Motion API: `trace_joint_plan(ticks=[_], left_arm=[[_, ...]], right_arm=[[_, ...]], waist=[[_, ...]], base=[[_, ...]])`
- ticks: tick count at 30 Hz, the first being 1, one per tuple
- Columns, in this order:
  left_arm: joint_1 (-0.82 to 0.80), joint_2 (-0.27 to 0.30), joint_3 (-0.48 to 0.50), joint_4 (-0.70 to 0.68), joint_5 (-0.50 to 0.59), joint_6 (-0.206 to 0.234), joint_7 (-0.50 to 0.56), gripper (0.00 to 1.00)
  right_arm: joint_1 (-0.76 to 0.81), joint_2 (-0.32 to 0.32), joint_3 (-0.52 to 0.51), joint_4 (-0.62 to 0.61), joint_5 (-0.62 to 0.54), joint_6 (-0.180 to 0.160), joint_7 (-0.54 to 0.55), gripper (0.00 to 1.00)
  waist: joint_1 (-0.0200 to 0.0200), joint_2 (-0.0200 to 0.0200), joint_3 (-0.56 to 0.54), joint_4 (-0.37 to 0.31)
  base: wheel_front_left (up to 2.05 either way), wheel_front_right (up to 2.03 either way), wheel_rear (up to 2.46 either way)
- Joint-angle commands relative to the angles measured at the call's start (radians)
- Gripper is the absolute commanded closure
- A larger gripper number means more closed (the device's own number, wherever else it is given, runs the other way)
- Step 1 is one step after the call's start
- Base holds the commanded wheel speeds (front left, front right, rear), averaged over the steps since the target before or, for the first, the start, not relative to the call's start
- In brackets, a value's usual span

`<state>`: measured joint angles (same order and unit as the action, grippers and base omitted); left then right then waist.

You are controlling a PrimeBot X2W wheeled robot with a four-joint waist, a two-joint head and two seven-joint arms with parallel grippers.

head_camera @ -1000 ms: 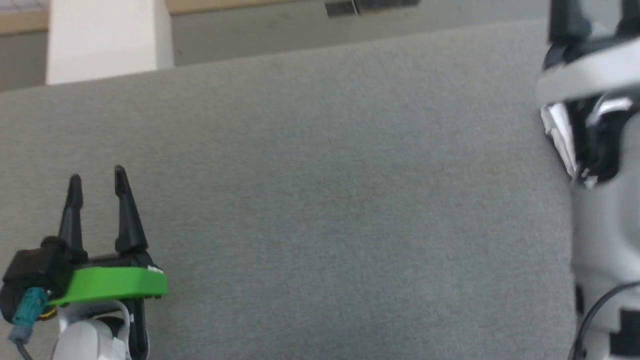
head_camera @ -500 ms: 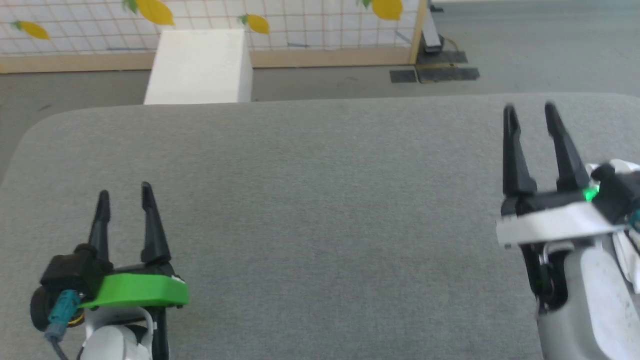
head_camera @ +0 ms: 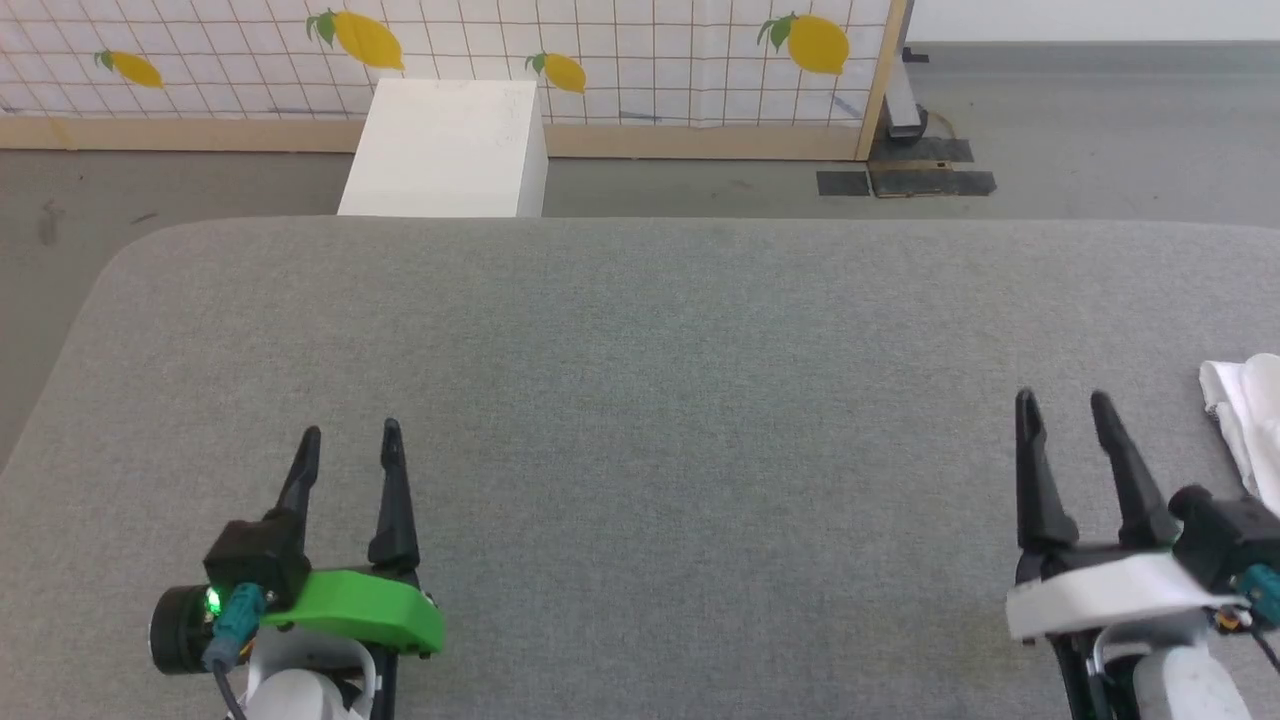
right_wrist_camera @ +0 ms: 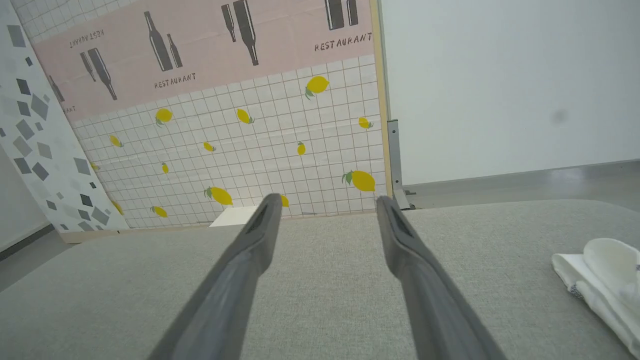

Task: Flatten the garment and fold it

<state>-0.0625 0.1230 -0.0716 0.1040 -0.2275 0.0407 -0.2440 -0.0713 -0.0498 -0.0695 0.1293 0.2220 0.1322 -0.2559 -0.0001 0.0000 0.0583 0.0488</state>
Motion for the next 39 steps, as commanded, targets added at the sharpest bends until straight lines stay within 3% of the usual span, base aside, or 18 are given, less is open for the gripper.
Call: trace_joint_plan(ticks=[1,16,17,39], left_arm=[[-0.004,-0.004,-0.004,0.004,0.011,0.0,-0.01,0.0],[0.04,-0.028,-0.011,0.02,0.016,-0.026,-0.018,0.0],[0.031,-0.025,-0.011,0.019,0.015,-0.023,-0.01,1.0],[0.035,-0.032,0.002,0.0,0.048,-0.025,0.031,1.0]], right_arm=[[0.019,-0.001,0.0,0.005,-0.002,-0.002,-0.006,0.0],[0.047,-0.001,0.013,0.048,0.005,-0.002,-0.006,0.0],[0.037,0.0,0.012,0.047,0.0,0.0,0.0,1.0],[0.042,0.0,0.019,0.02,-0.035,0.0,0.04,1.0]], waist=[[0.0001,0.0,0.0,-0.001],[0.0001,0.0,-0.005,-0.014],[0.0001,0.0,-0.005,-0.015],[0.0001,0.0,-0.013,-0.02]], base=[[0.0,0.0,0.0],[0.0,0.0,0.0],[0.0,0.0,0.0],[0.0,0.0,0.0]])
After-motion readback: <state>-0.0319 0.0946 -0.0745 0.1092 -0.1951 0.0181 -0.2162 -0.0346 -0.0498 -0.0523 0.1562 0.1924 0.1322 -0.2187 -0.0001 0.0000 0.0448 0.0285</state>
